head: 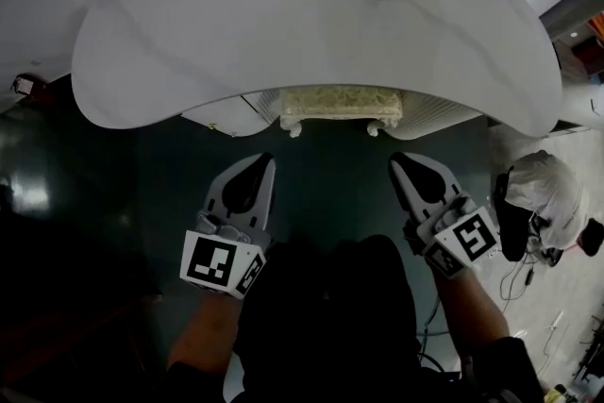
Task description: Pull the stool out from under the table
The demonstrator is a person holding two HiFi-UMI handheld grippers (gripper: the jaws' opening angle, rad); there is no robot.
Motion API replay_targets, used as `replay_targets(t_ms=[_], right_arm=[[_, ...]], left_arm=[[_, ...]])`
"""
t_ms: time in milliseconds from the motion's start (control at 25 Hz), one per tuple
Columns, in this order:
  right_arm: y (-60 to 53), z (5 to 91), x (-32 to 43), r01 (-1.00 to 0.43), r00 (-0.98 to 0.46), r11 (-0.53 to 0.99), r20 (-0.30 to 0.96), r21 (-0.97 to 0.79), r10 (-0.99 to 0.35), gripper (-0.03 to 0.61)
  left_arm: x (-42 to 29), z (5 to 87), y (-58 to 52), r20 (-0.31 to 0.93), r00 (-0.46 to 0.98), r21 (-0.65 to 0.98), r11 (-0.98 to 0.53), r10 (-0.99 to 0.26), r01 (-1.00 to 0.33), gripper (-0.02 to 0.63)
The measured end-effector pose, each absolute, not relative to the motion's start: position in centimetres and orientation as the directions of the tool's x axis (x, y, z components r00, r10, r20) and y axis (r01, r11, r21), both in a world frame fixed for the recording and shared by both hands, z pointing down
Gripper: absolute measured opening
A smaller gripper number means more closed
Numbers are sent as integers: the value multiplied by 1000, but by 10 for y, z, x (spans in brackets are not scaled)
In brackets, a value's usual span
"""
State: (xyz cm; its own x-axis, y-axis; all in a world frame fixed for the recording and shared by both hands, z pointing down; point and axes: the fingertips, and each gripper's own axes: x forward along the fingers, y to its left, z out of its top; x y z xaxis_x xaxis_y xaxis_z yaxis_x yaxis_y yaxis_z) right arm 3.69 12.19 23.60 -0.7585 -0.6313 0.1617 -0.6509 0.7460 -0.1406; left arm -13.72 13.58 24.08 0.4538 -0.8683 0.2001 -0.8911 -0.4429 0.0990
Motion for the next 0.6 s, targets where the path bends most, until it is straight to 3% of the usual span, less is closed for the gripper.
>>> replay_targets(t_ms=[320, 440, 600], right_arm=[[79, 340, 56, -695, -718, 682, 183, -227, -671, 18], [64, 358, 65, -708, -705, 676, 151, -204, -693, 18], [48, 392, 74, -708, -706, 682, 151, -183, -692, 20]], left_arm=[[-136, 344, 105, 227, 475, 122, -460, -850, -880, 21], [-128, 375, 96, 240, 509, 125, -494, -827, -861, 124], [-123, 411, 81, 249, 514, 105, -505, -821, -857, 153]])
